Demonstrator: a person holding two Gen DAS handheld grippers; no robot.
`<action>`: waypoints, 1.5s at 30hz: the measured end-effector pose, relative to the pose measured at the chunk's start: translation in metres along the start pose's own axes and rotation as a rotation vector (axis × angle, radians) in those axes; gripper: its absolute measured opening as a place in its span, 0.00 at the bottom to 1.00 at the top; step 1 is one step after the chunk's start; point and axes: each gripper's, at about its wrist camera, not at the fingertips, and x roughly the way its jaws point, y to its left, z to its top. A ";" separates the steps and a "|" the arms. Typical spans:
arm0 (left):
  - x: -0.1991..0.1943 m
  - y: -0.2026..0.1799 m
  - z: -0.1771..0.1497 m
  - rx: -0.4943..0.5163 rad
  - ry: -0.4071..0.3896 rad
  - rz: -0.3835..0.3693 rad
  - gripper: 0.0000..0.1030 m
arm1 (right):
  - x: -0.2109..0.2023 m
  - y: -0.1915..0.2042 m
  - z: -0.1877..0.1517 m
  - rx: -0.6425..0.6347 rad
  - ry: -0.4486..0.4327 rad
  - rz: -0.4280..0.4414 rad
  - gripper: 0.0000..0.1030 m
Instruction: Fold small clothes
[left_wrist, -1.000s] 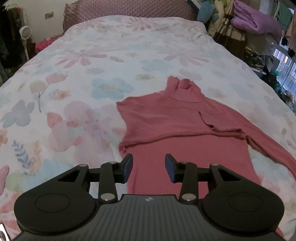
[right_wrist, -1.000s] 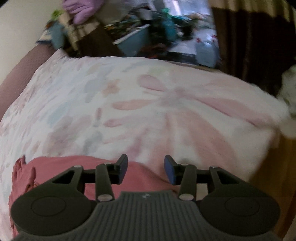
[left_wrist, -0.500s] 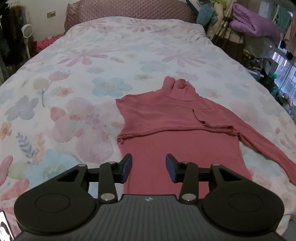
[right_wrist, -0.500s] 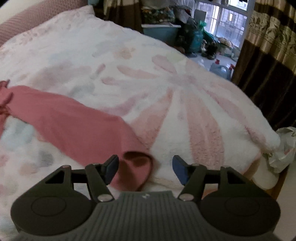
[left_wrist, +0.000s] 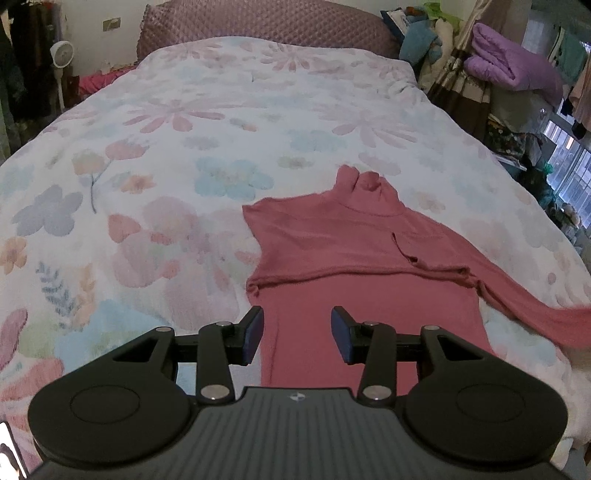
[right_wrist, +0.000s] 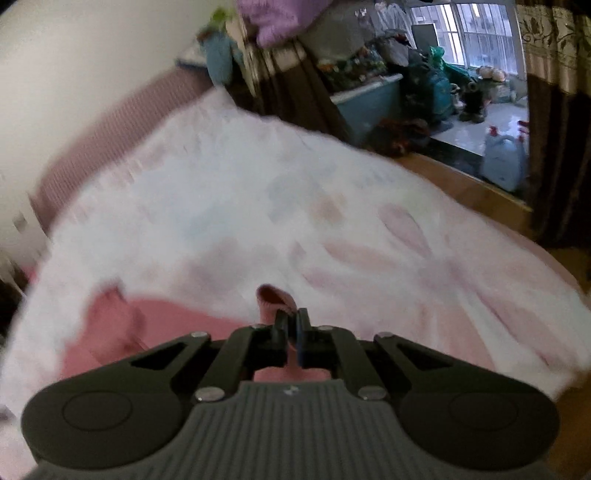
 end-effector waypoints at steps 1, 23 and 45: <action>0.000 0.001 0.003 0.003 -0.005 0.003 0.48 | -0.001 0.009 0.017 0.015 -0.011 0.029 0.00; -0.007 0.048 0.041 -0.026 -0.061 0.047 0.48 | 0.067 0.490 0.118 -0.412 0.089 0.475 0.00; 0.060 0.111 0.023 -0.127 0.040 0.015 0.48 | 0.329 0.581 -0.147 -0.339 0.627 0.534 0.00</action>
